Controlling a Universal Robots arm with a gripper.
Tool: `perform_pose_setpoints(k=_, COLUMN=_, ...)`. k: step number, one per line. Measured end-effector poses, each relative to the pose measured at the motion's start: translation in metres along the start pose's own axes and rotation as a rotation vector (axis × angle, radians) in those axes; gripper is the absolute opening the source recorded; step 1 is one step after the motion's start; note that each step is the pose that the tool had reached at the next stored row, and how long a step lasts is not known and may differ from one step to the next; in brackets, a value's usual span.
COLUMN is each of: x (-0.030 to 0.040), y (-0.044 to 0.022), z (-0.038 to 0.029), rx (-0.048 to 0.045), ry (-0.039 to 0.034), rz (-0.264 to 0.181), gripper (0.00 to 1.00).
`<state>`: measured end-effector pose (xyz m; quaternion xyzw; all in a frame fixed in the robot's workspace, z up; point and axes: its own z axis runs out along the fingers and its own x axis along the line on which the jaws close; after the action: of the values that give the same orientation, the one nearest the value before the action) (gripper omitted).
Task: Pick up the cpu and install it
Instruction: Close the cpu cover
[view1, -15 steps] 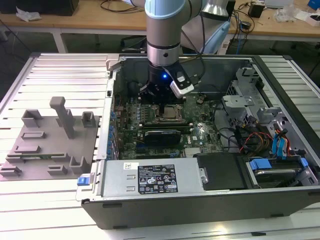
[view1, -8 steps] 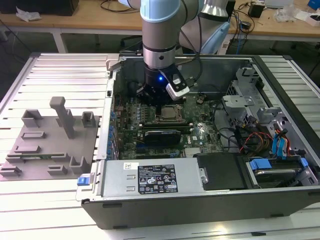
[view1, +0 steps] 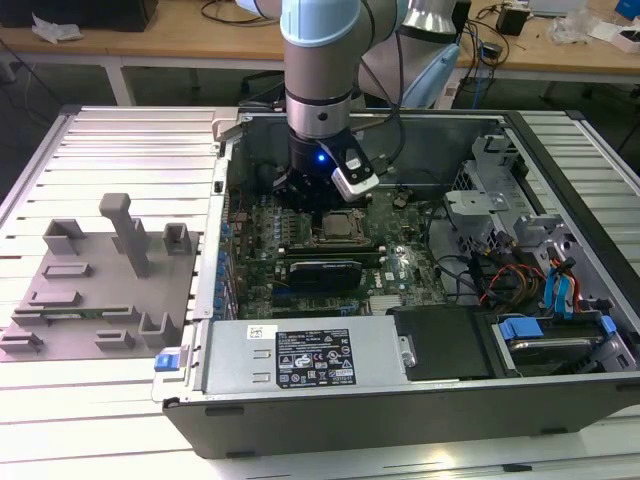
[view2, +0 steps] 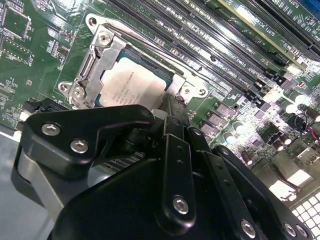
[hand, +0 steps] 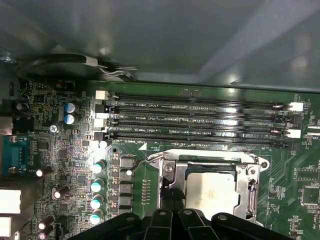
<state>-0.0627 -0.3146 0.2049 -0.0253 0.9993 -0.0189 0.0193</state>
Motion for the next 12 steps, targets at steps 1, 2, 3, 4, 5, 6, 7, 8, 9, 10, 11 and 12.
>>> perform_pose_setpoints(k=1, x=0.0, y=0.0, z=0.0003, rx=-0.0001, ry=-0.0001, rz=0.0, gripper=0.11)
perform_pose_setpoints(k=2, x=0.0, y=0.0001, z=0.0009, rx=-0.0001, ry=-0.0002, rz=0.0, gripper=0.11)
perform_pose_setpoints(k=3, x=0.0001, y=0.0, z=0.0016, rx=0.0002, ry=0.0001, rz=0.0, gripper=0.11)
perform_pose_setpoints(k=4, x=0.0001, y=0.0, z=0.0019, rx=0.0004, ry=0.0002, rz=0.0, gripper=0.11)
perform_pose_setpoints(k=5, x=0.0001, y=0.0, z=0.0019, rx=0.0004, ry=0.0003, rz=0.0, gripper=0.11)
perform_pose_setpoints(k=6, x=0.0001, y=0.0, z=0.002, rx=0.0003, ry=0.0002, rz=0.0, gripper=0.11)
perform_pose_setpoints(k=7, x=0.0001, y=0.0001, z=0.0021, rx=0.0002, ry=0.0001, rz=0.0, gripper=0.11)
perform_pose_setpoints(k=8, x=0.0001, y=0.0001, z=0.0021, rx=0.0001, ry=0.0001, rz=0.0, gripper=0.11)
perform_pose_setpoints(k=9, x=0.0001, y=0.0001, z=0.002, rx=0.0, ry=0.0, rz=0.0, gripper=0.11)
perform_pose_setpoints(k=10, x=0.0, y=0.0002, z=0.0012, rx=-0.0007, ry=-0.0005, rz=0.0, gripper=0.11)
perform_pose_setpoints(k=11, x=-0.0001, y=0.0002, z=0.0006, rx=-0.0011, ry=-0.0006, rz=0.0, gripper=0.11)
perform_pose_setpoints(k=12, x=0.0, y=0.0001, z=0.0001, rx=-0.0008, ry=-0.0003, rz=0.0, gripper=0.11)
